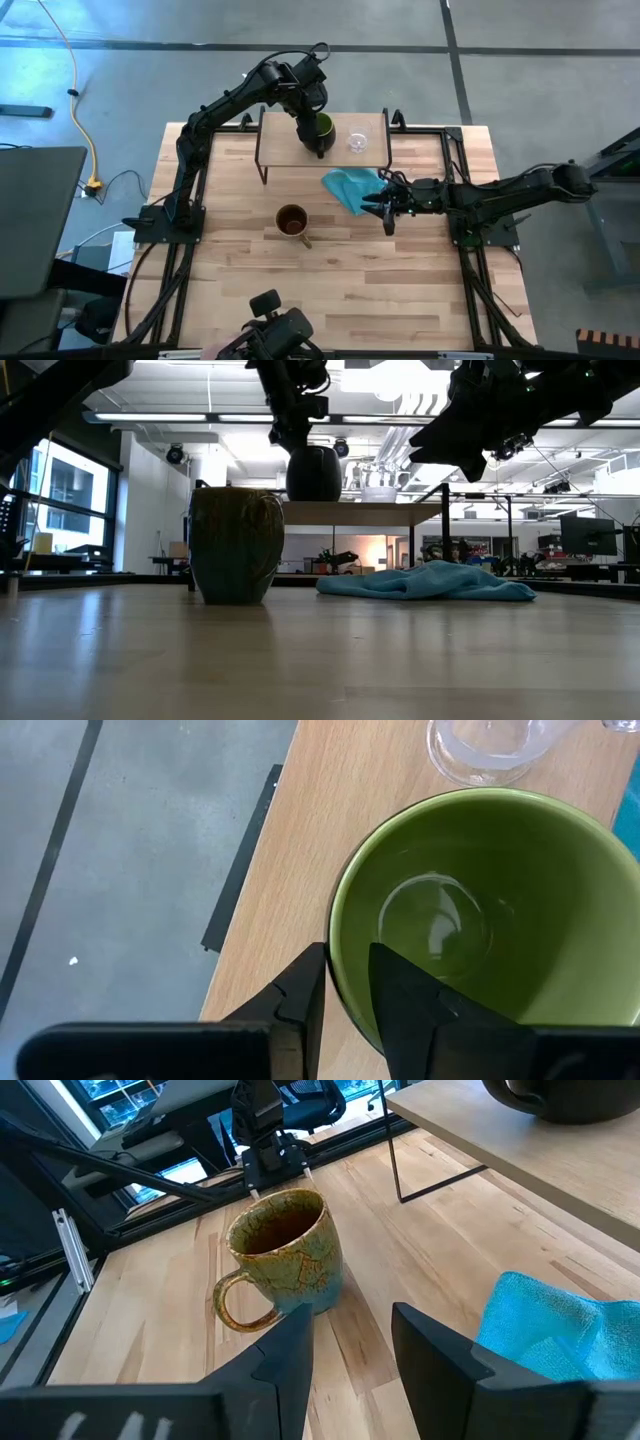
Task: Stack small to large cups/mugs on shelf
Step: Put the black mug on the shelf
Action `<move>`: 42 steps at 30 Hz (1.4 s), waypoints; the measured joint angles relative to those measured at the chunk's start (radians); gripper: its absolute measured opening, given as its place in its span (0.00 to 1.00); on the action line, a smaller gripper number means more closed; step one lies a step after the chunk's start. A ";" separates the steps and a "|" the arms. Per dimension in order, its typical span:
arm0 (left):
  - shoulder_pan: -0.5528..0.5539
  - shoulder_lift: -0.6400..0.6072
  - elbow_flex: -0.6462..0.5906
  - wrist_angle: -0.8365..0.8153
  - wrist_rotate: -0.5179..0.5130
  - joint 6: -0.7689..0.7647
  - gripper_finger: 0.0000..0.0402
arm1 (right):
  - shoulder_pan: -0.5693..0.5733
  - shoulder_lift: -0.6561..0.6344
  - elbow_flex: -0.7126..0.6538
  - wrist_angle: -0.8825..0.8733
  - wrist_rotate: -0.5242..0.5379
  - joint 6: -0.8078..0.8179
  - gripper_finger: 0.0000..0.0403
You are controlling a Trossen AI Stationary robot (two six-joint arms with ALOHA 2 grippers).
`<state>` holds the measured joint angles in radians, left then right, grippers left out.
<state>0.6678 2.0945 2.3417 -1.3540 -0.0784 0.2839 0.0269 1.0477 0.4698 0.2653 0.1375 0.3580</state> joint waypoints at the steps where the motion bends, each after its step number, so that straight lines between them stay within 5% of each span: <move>1: 0.000 0.000 0.000 0.000 0.000 0.000 0.17 | 0.000 0.000 0.000 0.000 0.000 0.000 0.32; 42: 0.000 -0.001 0.000 0.002 0.048 -0.027 0.17 | 0.000 0.000 0.000 -0.003 0.007 0.000 0.32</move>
<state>0.6682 2.0933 2.3421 -1.3525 -0.0303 0.2565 0.0269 1.0477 0.4698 0.2622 0.1444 0.3578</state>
